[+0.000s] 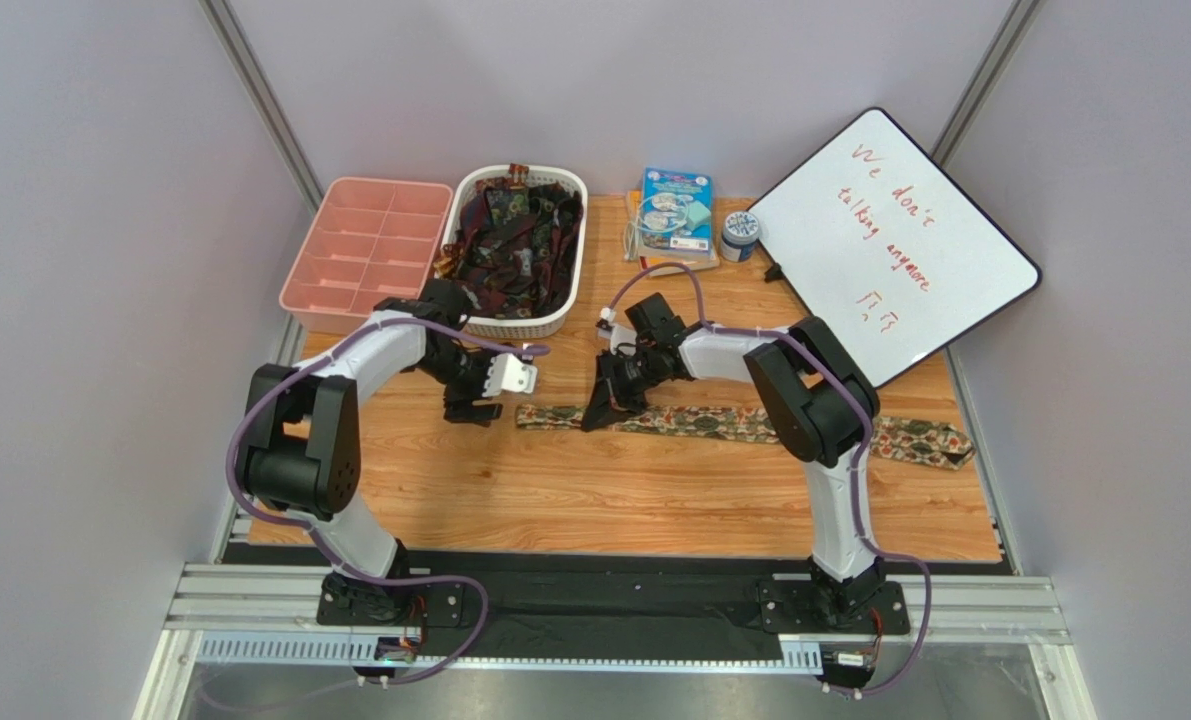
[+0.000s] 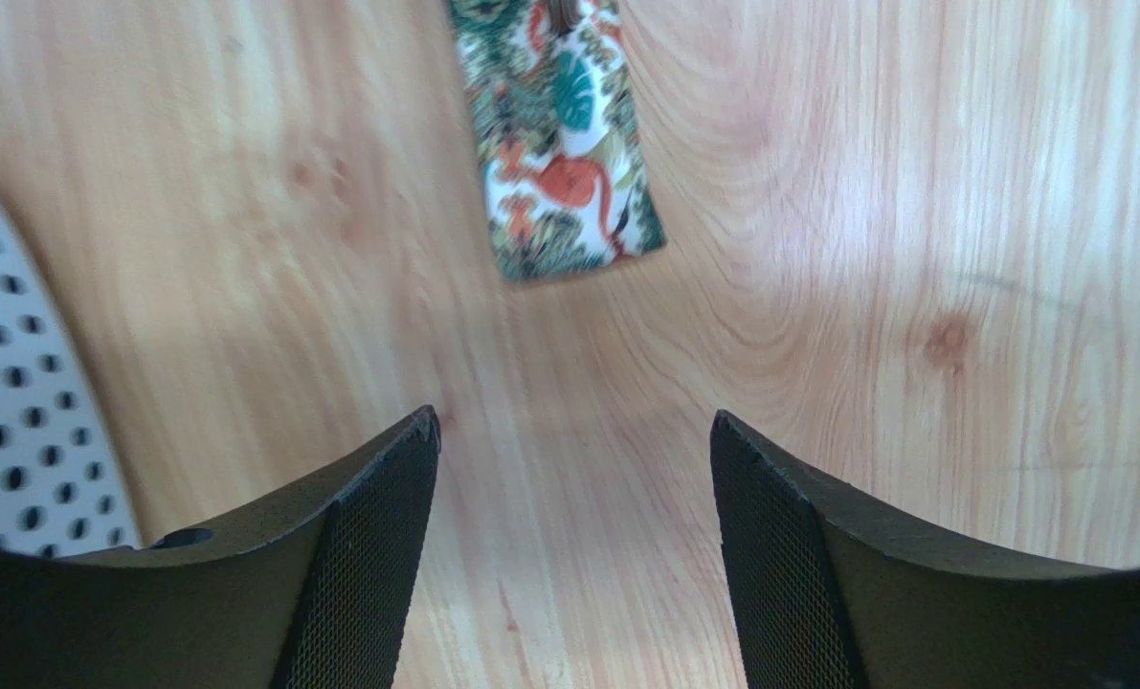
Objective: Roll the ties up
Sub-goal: Flatten out the tie at the center of the board, then close the tie at the center of the board.
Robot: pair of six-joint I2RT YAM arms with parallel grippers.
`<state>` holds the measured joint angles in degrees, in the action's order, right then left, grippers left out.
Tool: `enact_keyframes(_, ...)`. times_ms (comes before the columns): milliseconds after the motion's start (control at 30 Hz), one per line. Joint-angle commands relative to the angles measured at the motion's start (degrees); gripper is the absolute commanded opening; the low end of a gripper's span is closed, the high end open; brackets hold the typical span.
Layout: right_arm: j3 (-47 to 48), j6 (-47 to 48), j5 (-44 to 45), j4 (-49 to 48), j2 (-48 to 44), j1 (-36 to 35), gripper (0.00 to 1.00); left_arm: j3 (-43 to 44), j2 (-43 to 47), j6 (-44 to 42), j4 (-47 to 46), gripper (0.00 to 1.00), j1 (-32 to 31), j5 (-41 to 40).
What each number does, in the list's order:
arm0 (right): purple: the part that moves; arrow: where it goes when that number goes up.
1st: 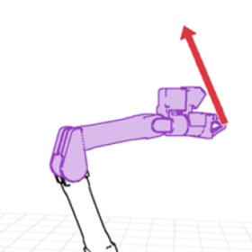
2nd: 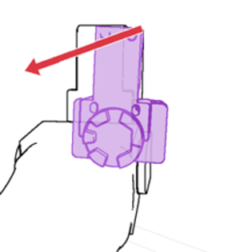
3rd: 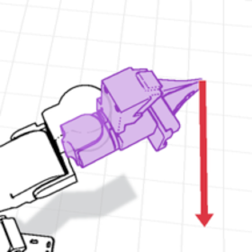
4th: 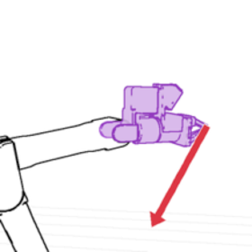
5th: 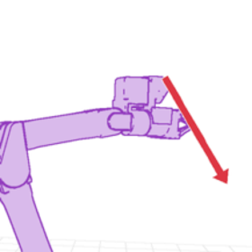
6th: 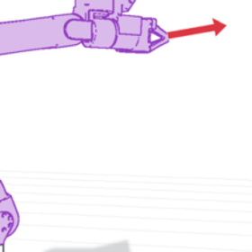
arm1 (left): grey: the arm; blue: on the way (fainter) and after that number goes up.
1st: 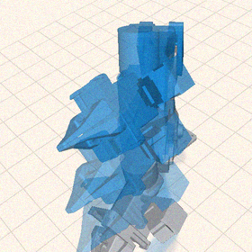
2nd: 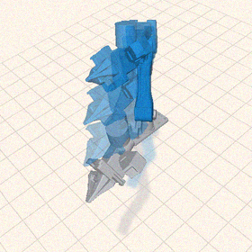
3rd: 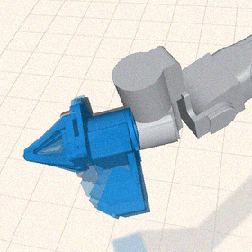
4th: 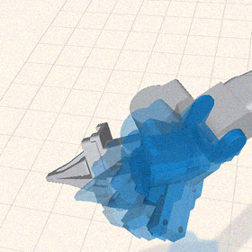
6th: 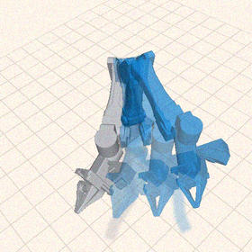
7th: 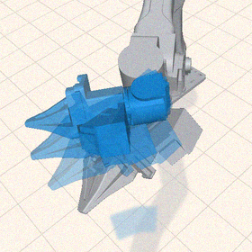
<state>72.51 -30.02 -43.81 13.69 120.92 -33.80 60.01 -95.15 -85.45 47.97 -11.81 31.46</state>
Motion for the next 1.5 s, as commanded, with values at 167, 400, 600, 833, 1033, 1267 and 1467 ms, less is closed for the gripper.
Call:
enact_keyframes(167, -4.66, 7.87, 2.24, 5.73, -7.1, 2.69, 0.02, 13.9, 3.31, 40.36, 3.46, 0.71, -1.02, 16.17)
enact_keyframes(400, -5.19, -0.73, -1.1, -2.08, -11.94, 2.6, 0.06, 5.15, 7.7, 85.03, -11.56, 0.66, -0.75, 12.13)
enact_keyframes(600, -2.73, -4.7, -2.16, -4.2, -8.6, 1.2, 0.06, -6.39, 12.45, 97.22, -19.22, 0.62, -0.58, 8.44)
enact_keyframes(833, -0.27, -4.17, 0.3, -4.38, -2.72, -0.21, 0.06, -10.96, 8.06, 104.16, -27.65, 0.52, 0.3, 7.03)
enact_keyframes(1033, 0.88, -3.47, 1.88, -3.33, 0.19, -0.3, 0.06, -13.42, 3.4, 107.42, -34.42, 0.51, 0.13, 7.91)
enact_keyframes(1267, 0.44, -2.94, 1.98, -2.44, 0.54, -0.39, 0.06, -15.71, 0.41, 110.93, -41.53, 0.52, 0.04, 8.09)
enact_keyframes(1467, 0.35, -2.94, 1.63, -2.44, 0.63, -0.48, 0.06, -15.8, -1.26, 112.34, -45.41, 0.52, -0.84, 8.88)
